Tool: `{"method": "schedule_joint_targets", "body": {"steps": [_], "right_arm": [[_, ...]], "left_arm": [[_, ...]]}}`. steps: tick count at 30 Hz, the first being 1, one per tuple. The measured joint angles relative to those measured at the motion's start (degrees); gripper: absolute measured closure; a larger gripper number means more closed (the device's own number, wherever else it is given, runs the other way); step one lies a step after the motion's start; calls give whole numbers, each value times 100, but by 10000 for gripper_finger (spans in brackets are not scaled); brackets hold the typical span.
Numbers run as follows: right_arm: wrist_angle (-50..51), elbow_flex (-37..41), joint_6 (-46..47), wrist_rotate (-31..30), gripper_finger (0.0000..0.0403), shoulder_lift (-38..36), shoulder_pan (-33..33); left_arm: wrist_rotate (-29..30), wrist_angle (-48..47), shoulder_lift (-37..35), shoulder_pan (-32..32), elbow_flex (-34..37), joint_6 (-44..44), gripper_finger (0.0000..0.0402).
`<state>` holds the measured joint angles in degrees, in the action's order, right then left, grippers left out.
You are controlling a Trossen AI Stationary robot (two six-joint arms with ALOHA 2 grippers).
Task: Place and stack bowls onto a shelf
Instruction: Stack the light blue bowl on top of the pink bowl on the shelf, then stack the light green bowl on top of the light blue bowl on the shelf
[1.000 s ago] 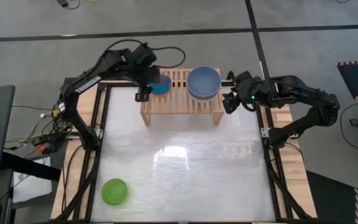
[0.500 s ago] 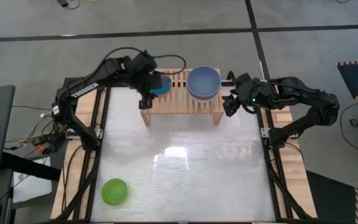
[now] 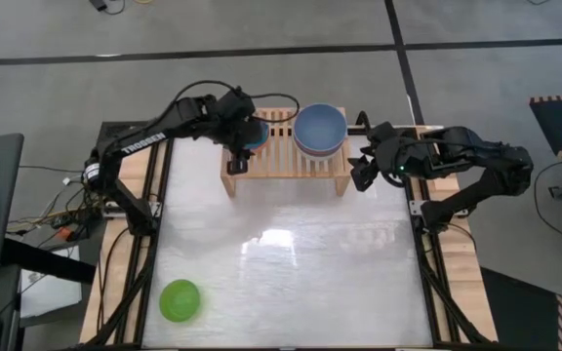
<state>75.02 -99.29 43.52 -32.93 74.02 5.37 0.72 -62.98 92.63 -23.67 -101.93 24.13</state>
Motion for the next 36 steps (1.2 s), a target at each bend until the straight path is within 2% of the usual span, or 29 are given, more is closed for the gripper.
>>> {"method": "schedule_joint_targets", "body": {"steps": [4, 10, 18, 21, 24, 29, 33, 36], "right_arm": [[-2, 0, -22, -13, 163, 0, -51], [0, 0, -27, -17, 163, 0, -107], [101, 0, -57, -48, 163, 0, -142], [87, 0, -152, -41, 163, 0, -263], [90, 0, -165, -39, 163, 0, -379], [94, 0, -156, -29, 163, 0, -403], [122, 0, -154, -20, 163, 0, -402], [122, 0, -152, -21, 163, 0, -402]], "left_arm": [[67, -54, 59, 233, -1, -154, 235], [589, 89, 126, 496, 3, -122, 236], [1354, 470, -103, 298, -252, -258, 235], [1057, 438, -84, 55, -146, -616, 235], [652, 419, -71, -83, 251, -932, 235], [569, 328, -69, 25, 872, -1023, 235], [576, 439, -67, 165, 891, -818, 235], [634, 469, -64, 189, 595, -742, 235]]}}
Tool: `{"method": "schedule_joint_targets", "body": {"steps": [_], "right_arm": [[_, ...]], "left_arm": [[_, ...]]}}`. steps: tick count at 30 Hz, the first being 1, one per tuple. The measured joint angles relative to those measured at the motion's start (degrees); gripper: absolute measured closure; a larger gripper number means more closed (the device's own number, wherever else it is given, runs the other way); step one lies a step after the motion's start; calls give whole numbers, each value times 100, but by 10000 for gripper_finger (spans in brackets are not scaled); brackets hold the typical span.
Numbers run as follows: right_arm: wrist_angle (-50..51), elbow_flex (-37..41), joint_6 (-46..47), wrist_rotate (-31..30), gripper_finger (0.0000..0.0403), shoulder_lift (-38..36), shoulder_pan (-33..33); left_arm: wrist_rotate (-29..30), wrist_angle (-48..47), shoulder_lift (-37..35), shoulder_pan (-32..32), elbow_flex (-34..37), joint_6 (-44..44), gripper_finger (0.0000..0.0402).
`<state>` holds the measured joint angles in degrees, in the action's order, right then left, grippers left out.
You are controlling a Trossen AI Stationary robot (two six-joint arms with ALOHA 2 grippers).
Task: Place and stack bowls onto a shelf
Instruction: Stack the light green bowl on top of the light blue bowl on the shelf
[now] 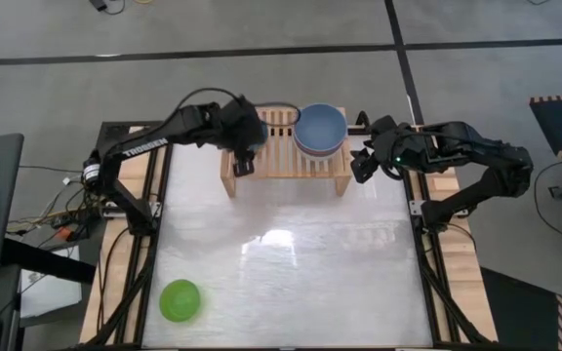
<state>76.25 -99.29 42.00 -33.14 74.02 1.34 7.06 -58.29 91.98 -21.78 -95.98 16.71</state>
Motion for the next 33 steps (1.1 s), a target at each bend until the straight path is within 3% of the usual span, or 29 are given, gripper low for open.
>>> {"method": "schedule_joint_targets", "body": {"steps": [8, 13, 20, 26, 33], "right_arm": [[2, 0, 0, -7, 163, 1, -89], [23, 54, -4, -24, 163, 0, -160], [52, 695, 11, 91, 163, 4, -336], [-196, 1169, -2, 379, 163, 3, -581], [-876, 1261, -485, 856, 163, 26, -857]], "left_arm": [[197, -16, -9, -5, -865, 56, 235], [91, -300, -49, 202, -838, -959, 241], [166, -1915, -114, 1156, -250, -2702, 273], [372, -1708, -780, 2338, 313, -3662, 283], [1370, -1696, -1795, 3318, 1192, -5422, 284]]}}
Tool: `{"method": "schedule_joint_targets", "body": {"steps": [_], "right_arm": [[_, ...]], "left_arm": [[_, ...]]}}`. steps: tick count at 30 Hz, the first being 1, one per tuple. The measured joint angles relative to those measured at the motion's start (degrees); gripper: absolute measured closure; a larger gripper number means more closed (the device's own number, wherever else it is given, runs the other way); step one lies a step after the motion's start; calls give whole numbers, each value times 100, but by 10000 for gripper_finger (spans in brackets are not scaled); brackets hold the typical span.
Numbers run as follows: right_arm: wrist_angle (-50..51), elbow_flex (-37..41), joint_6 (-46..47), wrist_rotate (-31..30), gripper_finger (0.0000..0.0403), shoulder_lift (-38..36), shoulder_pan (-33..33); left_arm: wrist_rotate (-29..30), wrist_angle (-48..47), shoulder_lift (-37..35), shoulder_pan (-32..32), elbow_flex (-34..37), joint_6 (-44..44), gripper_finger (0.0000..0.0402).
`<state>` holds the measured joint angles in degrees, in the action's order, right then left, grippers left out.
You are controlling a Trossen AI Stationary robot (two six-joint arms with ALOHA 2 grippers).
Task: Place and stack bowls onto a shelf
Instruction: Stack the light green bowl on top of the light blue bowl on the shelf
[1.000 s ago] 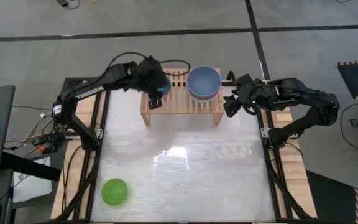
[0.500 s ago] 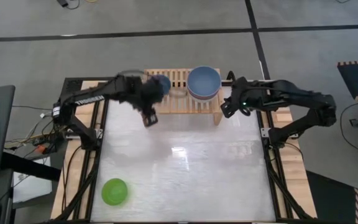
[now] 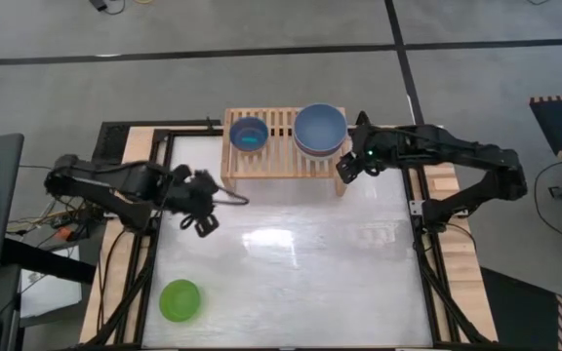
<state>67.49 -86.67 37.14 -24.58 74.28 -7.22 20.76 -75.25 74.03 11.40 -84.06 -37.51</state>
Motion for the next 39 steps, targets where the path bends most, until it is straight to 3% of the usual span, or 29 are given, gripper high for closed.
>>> {"method": "schedule_joint_targets", "body": {"steps": [5, 13, 20, 26, 32, 39], "right_arm": [[-531, 2, -166, 239, 163, 13, 15], [-628, 0, -153, 351, 163, 13, 83], [-628, 0, 110, 522, 163, 13, 210], [-621, 0, 295, 520, 163, 13, 455], [-601, 0, 340, 518, 163, 13, 644], [-630, 1, 337, 495, 163, 13, 632]], "left_arm": [[-34, 424, -729, 543, 1399, -861, 284], [-1120, 1692, -1303, 967, 3169, -772, 284], [-1379, 1945, -1299, 1025, 3565, -735, 284], [-2529, 2322, -1298, 1379, 3842, -953, 284], [-2507, 3493, -1295, 2414, 4394, -1023, 284], [-2454, 3700, -1295, 2930, 4853, -1567, 284]]}}
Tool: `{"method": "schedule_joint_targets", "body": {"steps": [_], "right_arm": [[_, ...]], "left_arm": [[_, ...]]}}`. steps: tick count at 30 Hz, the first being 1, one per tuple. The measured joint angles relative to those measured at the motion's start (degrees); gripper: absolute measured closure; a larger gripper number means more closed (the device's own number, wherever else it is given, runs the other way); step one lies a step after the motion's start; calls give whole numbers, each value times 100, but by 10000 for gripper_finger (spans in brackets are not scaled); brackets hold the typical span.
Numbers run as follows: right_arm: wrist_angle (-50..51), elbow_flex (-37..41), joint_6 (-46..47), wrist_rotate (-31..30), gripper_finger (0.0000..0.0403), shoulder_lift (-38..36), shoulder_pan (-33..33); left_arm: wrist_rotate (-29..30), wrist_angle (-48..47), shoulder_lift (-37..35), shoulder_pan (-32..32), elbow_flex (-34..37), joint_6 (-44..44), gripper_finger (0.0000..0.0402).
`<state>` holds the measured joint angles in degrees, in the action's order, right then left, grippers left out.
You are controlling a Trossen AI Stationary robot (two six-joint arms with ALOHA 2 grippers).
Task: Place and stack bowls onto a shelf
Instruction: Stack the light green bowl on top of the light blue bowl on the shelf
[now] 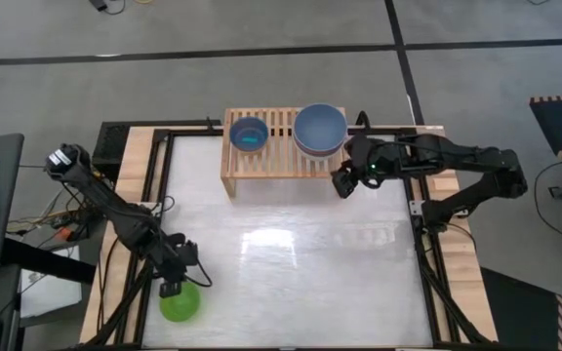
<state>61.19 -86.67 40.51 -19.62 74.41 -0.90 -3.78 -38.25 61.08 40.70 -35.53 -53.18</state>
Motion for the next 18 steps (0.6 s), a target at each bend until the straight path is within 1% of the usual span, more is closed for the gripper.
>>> {"method": "schedule_joint_targets", "body": {"steps": [7, 10, 13, 17, 18], "right_arm": [[2, -1, -44, -1, 163, 0, -152], [2, 0, -79, -4, 163, 0, -156], [3, -1, -198, -2, 163, 0, -154], [3, -1, -210, -2, 163, 0, -152], [4, -1, -216, -3, 163, 0, -152]], "left_arm": [[-219, 719, 0, 110, 491, -524, 284], [-337, 782, 4, 111, 645, -644, 294], [-340, 775, 2, 111, 689, -646, 321], [-340, 780, 2, 105, 691, -732, 385], [-333, 781, 2, 81, 691, -812, 392]]}}
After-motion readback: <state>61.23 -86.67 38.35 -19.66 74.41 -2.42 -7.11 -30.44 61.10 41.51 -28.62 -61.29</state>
